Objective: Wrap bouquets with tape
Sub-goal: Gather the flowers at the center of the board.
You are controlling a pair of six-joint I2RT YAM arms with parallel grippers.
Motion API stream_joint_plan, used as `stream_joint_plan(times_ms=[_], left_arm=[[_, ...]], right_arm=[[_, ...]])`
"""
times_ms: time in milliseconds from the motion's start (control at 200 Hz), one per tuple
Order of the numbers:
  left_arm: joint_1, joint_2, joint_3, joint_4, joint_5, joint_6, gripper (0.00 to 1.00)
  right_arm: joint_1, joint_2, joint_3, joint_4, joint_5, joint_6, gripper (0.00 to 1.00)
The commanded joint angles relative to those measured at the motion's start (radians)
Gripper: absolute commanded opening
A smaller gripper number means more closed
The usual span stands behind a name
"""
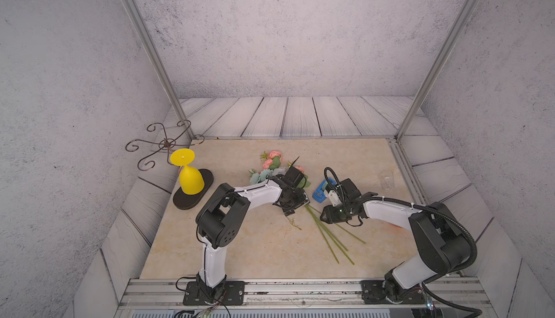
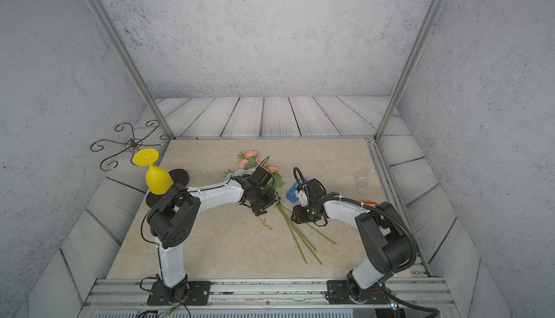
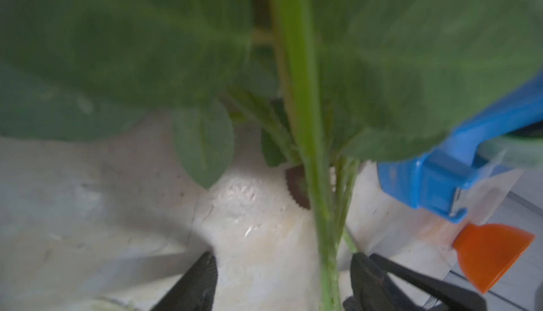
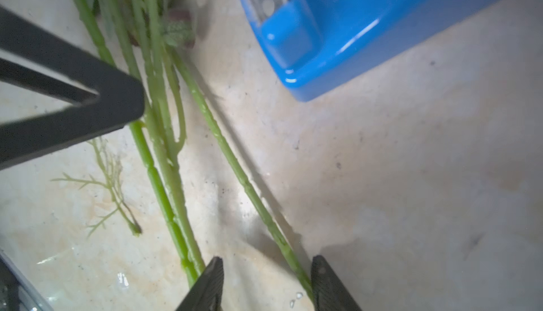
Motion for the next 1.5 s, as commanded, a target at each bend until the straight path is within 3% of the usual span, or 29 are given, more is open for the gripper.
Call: stream_joint_plan(times_ms=[0,170,290,380,440,495,646,1026,1241,1276,1491], left_arm=[[-0.001,0.057,-0.006,-0.019,-0.041,-0.087,0.71],[-0.025,0.088,0.073,-0.113,-0.092,-0.080,0.67],[-0.028,0.132,0.071,-0.136,-0.060,-0.172,0.62],[-0.036,0.144,0.061,-0.142,-0.066,-0.212,0.54],[-0.045,0.134,0.060,-0.154,-0.116,-0.205,0.39],[-0.050,0.135,0.069,-0.178,-0.138,-0.197,0.34],[-0.052,0.166,0.074,-0.172,-0.110,-0.228,0.34],[-0.056,0.160,0.080,-0.182,-0.128,-0.209,0.27],[-0.056,0.162,0.091,-0.171,-0.109,-0.212,0.27],[-0.057,0.158,0.093,-0.173,-0.112,-0.211,0.27],[-0.056,0.154,0.105,-0.185,-0.118,-0.200,0.26]], right_arm=[[0.012,0.015,0.003,-0.014,-0.021,0.050,0.50],[0.050,0.030,0.052,-0.077,0.040,-0.002,0.53],[0.059,0.039,0.047,-0.079,0.054,-0.002,0.56],[0.067,0.050,0.051,-0.092,0.055,0.004,0.62],[0.073,0.051,0.053,-0.093,0.040,0.013,0.68],[0.074,0.044,0.059,-0.092,0.034,0.024,0.72],[0.118,0.059,0.106,-0.164,0.170,-0.009,0.74],[0.104,-0.032,0.047,-0.060,0.017,0.098,0.81],[0.122,0.021,0.060,-0.113,0.120,0.043,0.89],[0.134,0.035,0.063,-0.116,0.147,0.035,0.94],[0.186,0.057,0.076,-0.087,0.166,0.057,0.95]])
